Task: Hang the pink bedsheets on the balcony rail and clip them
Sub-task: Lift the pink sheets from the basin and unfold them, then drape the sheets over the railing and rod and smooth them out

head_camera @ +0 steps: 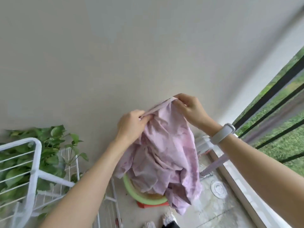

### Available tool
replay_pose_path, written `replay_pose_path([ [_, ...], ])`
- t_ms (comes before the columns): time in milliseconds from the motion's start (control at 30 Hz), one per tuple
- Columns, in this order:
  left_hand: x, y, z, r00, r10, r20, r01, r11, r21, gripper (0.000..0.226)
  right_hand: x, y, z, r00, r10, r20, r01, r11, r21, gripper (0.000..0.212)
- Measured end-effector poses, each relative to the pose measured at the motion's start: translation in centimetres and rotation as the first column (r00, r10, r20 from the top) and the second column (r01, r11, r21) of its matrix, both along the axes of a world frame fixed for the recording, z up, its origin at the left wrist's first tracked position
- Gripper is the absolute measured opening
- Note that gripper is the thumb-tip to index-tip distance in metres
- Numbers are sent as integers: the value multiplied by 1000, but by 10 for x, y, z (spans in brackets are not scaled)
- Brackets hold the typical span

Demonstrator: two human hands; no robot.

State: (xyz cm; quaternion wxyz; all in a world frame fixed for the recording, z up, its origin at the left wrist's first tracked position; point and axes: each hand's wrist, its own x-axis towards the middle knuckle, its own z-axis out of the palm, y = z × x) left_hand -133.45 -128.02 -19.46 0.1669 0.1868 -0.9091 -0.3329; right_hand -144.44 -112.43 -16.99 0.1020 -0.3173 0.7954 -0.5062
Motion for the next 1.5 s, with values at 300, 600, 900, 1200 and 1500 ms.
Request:
replay_pose_path([
  [300,-79,-15,161,954,30,-297,-80,984,-159,21,-21,-13,88,972,75,-221,37,884,465,32],
  [600,-128,9,411,751,-16,-660,-246,921,-303,24,-103,5,368,818,-316,-480,357,934,-7,27],
  [900,-129,112,561,592,-323,-739,-331,738,-588,20,-111,142,539,454,-565,-689,290,825,-485,17],
  [1200,-140,182,550,798,-197,-569,-449,436,-780,29,-113,236,512,576,-331,-747,419,905,-77,38],
  [1500,-25,226,557,636,-386,-668,-510,439,-739,46,-18,294,531,240,-625,-743,392,762,-515,28],
])
